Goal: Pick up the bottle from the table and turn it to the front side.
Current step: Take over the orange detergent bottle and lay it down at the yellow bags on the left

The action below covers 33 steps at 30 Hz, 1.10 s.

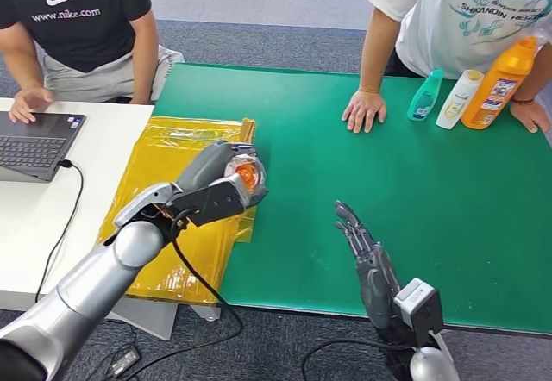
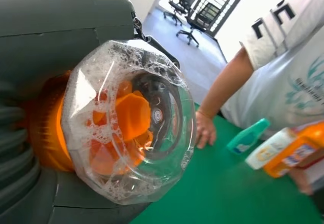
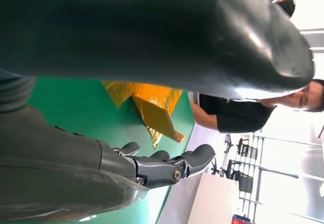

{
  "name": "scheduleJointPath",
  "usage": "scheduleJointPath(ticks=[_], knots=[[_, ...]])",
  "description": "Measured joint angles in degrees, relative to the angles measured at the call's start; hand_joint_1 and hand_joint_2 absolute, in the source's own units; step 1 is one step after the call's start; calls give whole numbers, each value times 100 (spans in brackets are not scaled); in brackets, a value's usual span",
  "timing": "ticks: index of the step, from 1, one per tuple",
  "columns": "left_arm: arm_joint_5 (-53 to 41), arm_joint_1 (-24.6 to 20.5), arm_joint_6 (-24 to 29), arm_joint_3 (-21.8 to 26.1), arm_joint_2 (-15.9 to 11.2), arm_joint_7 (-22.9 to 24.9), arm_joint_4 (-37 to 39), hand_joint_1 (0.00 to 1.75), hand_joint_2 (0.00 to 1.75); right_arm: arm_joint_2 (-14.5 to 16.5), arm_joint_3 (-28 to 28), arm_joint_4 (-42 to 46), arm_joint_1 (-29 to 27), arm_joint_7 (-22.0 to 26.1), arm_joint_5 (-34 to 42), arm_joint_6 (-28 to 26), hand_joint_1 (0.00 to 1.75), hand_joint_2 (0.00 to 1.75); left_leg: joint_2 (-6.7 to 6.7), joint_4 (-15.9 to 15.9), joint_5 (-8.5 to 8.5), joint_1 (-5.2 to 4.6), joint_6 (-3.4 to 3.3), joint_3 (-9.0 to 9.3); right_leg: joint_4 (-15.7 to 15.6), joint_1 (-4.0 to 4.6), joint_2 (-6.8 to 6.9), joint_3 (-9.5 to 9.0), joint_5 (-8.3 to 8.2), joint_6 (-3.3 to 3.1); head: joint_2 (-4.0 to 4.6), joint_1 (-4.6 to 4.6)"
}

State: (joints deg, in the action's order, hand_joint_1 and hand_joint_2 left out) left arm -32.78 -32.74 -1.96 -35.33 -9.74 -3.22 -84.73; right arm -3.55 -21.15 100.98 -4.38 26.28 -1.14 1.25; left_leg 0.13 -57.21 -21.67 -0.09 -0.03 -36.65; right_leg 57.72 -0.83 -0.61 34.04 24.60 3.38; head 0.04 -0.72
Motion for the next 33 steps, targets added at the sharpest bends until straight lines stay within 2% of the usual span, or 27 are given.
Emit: scheduleJointPath(ticks=[7, 16, 26, 33], knots=[[-837, -372, -486, -410, 47, 459, 183, 175, 175, 85, 58, -2, 32, -35, 2, 62, 0, 0, 0, 0, 0, 0, 0, -1, 0, 0, 0, 0, 0, 0, 0, -1], [-1435, -655, -1098, -871, 196, 965, 317, 175, 175, 183, 239, -4, 45, -96, -44, 131, 0, 0, 0, 0, 0, 0, 0, -2, 0, 0, 0, 2, -1, 0, 0, -1], [-2110, -744, -1188, -1199, 420, 1598, 568, 175, 175, 276, 395, -3, 42, -111, -162, 202, 0, 0, 0, 0, 0, 0, 0, -4, 0, 0, 0, 2, -1, 0, 0, 0], [-2665, -683, -1000, -1228, 631, 1884, 823, 175, 175, 335, 427, -2, 45, -154, -239, 266, 0, 0, 0, 0, 0, -1, 0, -5, 0, 0, 0, 2, -1, 0, 0, 0]])
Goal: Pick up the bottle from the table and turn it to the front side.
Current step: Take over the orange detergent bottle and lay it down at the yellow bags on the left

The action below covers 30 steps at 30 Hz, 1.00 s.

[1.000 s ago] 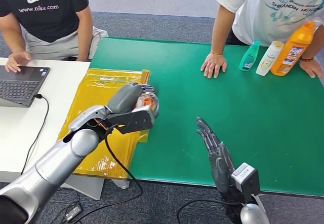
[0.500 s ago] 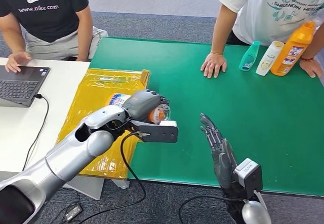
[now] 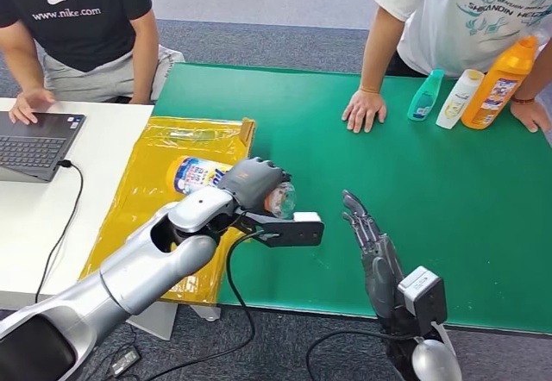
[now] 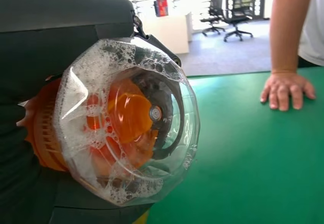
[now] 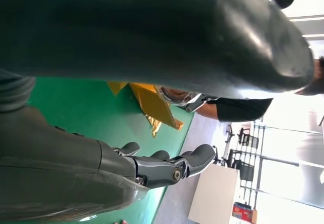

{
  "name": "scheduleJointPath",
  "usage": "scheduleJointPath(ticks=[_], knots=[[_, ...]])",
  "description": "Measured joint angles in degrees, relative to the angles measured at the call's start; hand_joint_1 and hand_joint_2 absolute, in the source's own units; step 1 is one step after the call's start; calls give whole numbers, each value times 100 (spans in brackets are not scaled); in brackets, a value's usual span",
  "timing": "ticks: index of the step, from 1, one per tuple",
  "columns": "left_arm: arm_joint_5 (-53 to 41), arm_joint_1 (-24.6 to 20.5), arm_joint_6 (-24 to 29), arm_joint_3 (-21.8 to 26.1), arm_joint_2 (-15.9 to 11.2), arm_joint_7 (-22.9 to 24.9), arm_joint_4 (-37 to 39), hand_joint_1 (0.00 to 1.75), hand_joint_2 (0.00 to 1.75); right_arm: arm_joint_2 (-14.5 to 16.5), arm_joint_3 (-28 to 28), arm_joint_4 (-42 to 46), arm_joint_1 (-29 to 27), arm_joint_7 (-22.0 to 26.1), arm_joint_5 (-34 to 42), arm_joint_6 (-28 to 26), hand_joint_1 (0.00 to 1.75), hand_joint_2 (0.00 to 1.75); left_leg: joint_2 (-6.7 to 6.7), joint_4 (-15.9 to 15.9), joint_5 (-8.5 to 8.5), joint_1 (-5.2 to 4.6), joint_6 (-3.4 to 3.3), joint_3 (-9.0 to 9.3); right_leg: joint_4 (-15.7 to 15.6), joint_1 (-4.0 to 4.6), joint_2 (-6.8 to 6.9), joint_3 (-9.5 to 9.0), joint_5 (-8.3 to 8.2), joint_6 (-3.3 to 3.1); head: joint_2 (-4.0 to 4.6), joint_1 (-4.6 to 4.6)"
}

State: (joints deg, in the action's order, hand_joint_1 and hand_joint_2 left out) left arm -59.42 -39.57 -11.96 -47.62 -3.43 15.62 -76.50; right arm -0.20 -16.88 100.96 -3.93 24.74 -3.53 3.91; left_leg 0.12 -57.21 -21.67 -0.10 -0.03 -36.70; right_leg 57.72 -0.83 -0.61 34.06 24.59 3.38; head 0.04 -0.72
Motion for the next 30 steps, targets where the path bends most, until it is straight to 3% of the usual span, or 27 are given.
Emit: scheduleJointPath(ticks=[30], knots=[[-1231, 442, 1152, 687, 541, 260, 1741, 175, 175, 104, -15, -2, 186, -146, -64, 219, 0, 0, 0, 0, 0, 0, 0, -3, 0, 1, 0, 1, 0, 0, 0, 0]])
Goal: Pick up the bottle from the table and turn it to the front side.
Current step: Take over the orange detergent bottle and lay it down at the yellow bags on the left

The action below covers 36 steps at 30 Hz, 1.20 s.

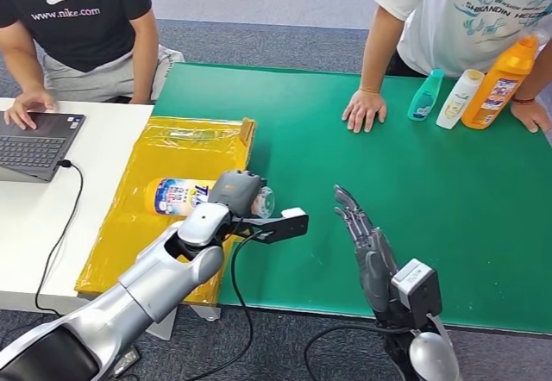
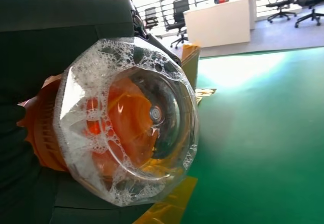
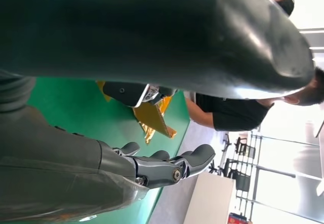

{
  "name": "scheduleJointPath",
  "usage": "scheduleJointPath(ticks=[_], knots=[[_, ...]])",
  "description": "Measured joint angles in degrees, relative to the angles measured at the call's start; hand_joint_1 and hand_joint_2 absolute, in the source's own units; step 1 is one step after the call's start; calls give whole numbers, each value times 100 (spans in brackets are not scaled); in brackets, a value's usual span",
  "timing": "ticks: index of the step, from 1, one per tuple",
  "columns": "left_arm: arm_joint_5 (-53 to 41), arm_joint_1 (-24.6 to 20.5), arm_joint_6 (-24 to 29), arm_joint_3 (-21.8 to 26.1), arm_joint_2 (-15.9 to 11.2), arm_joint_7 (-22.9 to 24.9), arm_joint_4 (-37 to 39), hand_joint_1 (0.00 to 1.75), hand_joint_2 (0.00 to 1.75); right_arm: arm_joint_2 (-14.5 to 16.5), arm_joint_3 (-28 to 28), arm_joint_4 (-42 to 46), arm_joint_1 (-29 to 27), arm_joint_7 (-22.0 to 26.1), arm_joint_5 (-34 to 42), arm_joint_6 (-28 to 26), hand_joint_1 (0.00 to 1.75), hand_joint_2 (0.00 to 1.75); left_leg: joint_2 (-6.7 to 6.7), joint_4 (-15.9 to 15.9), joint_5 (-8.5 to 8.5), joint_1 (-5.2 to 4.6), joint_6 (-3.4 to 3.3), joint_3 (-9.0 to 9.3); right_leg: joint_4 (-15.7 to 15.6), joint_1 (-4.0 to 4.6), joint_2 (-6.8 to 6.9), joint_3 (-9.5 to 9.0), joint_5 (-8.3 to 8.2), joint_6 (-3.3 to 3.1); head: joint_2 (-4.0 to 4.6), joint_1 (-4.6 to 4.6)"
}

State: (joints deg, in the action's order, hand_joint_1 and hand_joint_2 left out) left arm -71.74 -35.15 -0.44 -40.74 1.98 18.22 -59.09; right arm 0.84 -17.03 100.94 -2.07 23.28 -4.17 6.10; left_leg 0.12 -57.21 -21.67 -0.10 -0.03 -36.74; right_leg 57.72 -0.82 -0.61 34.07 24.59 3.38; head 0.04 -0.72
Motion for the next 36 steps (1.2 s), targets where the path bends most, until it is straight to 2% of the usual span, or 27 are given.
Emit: scheduleJointPath(ticks=[19, 29, 36], knots=[[-604, 89, 1165, 359, 72, -386, 1155, 175, 175, 3, -148, -78, 128, -65, 96, 52, 0, 0, 0, 0, 0, 0, 0, 0, 1, 0, 0, 0, -1, 0, 0, -1], [-755, 108, 1312, 357, 140, -537, 1663, 175, 175, 3, -233, -160, 215, -67, 118, 52, 0, 0, 0, 0, 1, 0, 1, 1, 1, 0, 0, -1, -1, -1, 0, 0], [-727, 99, 1663, 361, 173, -732, 2016, 175, 175, 3, -264, -216, 276, -73, 153, 50, 0, 0, 0, 0, 2, 0, 2, 3, 2, 1, 0, -2, -2, -3, 0, 0]])
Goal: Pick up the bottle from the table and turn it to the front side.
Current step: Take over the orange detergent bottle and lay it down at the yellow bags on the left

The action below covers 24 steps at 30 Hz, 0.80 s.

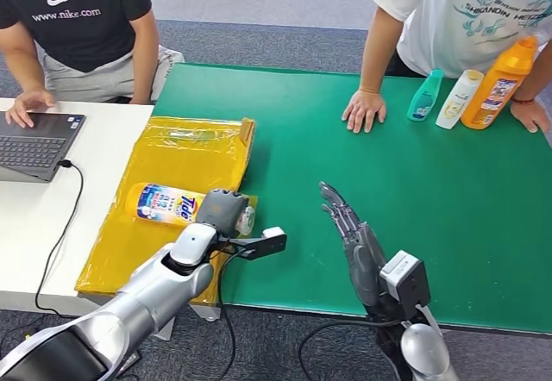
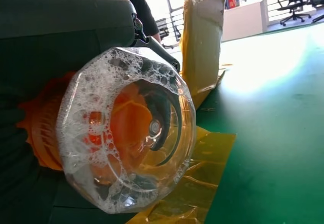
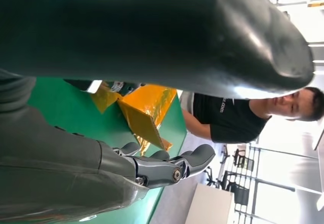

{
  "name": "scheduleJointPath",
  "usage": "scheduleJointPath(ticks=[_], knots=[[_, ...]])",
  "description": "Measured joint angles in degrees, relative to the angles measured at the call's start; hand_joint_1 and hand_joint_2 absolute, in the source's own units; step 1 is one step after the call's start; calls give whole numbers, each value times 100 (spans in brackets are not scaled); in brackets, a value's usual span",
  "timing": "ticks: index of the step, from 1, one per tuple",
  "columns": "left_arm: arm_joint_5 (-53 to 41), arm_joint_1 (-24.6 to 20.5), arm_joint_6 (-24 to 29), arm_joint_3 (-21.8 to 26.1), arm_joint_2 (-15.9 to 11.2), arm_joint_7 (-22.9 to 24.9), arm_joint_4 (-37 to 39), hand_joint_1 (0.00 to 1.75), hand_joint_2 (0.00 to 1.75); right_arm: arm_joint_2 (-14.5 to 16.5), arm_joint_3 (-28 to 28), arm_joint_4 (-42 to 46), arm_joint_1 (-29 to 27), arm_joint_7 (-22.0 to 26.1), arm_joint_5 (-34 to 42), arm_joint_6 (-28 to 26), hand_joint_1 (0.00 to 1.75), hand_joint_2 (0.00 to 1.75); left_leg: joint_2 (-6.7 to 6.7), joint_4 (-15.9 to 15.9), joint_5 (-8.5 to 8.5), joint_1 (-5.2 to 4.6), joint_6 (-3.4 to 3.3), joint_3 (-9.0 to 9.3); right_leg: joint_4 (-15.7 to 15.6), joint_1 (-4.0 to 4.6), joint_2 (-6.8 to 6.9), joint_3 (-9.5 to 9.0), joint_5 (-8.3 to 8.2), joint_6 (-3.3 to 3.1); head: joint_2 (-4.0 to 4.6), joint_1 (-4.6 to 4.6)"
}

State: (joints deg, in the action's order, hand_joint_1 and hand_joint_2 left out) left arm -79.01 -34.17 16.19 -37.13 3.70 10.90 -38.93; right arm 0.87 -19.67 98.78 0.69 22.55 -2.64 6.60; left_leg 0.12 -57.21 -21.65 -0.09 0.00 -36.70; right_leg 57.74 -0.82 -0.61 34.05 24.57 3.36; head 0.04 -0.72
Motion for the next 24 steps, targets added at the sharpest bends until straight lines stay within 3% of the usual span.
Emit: scheduleJointPath(ticks=[6, 24], knots=[[-183, -8, 216, -9, 38, -103, 235, 175, 175, 0, -42, -46, 18, -2, 43, -3, 0, 0, 0, 0, 0, 0, 0, 0, 0, 0, 0, 0, -1, 0, 0, 1], [-271, -444, 182, 121, -74, -93, 628, 175, 175, -2, -131, -140, 48, -2, 117, 7, 0, 0, 0, 0, 5, 3, 6, -1, 1, 3, 0, 2, -2, 0, 0, 0]])
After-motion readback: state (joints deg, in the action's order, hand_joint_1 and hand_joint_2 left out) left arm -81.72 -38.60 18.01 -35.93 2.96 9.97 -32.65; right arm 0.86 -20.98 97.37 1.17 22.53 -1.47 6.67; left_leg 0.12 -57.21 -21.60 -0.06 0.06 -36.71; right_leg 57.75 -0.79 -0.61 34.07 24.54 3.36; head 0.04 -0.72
